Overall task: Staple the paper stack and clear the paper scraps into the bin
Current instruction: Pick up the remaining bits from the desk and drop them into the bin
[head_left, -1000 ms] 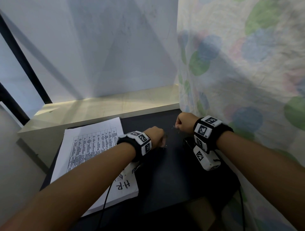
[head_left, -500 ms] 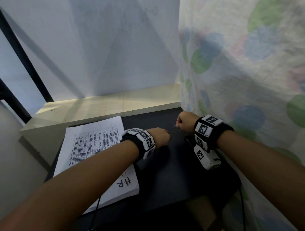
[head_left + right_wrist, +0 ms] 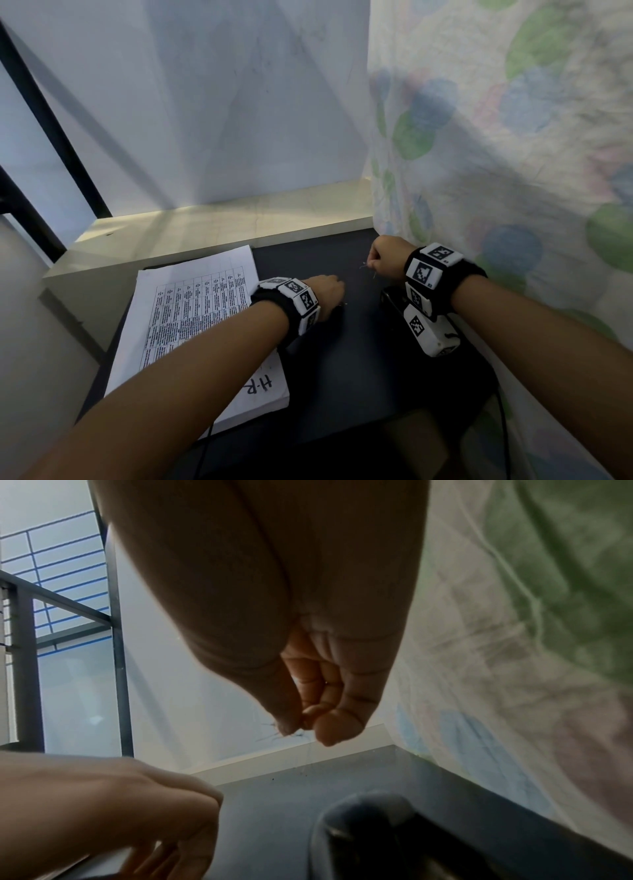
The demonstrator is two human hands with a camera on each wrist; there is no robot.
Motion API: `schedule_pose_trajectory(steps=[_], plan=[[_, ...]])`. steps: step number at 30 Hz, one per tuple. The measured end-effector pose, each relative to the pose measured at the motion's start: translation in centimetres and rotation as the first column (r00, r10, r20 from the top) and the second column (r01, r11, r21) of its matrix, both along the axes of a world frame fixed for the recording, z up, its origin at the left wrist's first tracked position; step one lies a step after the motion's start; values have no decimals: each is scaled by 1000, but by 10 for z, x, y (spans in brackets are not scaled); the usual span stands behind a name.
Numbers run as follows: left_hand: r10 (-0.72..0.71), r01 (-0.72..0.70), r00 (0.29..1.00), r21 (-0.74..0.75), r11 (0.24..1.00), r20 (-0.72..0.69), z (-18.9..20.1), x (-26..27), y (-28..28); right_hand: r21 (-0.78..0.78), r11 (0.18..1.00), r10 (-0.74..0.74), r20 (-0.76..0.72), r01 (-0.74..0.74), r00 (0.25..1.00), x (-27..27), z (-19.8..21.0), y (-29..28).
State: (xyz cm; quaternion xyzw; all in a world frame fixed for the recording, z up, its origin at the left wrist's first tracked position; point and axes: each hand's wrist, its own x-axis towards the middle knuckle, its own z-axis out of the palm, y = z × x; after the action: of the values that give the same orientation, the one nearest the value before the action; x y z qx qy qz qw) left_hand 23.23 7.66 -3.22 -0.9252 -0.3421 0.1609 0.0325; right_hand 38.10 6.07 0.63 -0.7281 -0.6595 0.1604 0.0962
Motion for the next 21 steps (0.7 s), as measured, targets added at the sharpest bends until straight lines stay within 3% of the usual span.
schedule_pose_trajectory(steps=[7, 21], plan=[[218, -199, 948, -104, 975, 233, 12, -21, 14, 0, 1000, 11, -4, -11, 1000, 0, 6, -2], [318, -309, 848, -93, 947, 424, 73, -117, -33, -56, 996, 66, 7, -66, 998, -48, 24, -39]])
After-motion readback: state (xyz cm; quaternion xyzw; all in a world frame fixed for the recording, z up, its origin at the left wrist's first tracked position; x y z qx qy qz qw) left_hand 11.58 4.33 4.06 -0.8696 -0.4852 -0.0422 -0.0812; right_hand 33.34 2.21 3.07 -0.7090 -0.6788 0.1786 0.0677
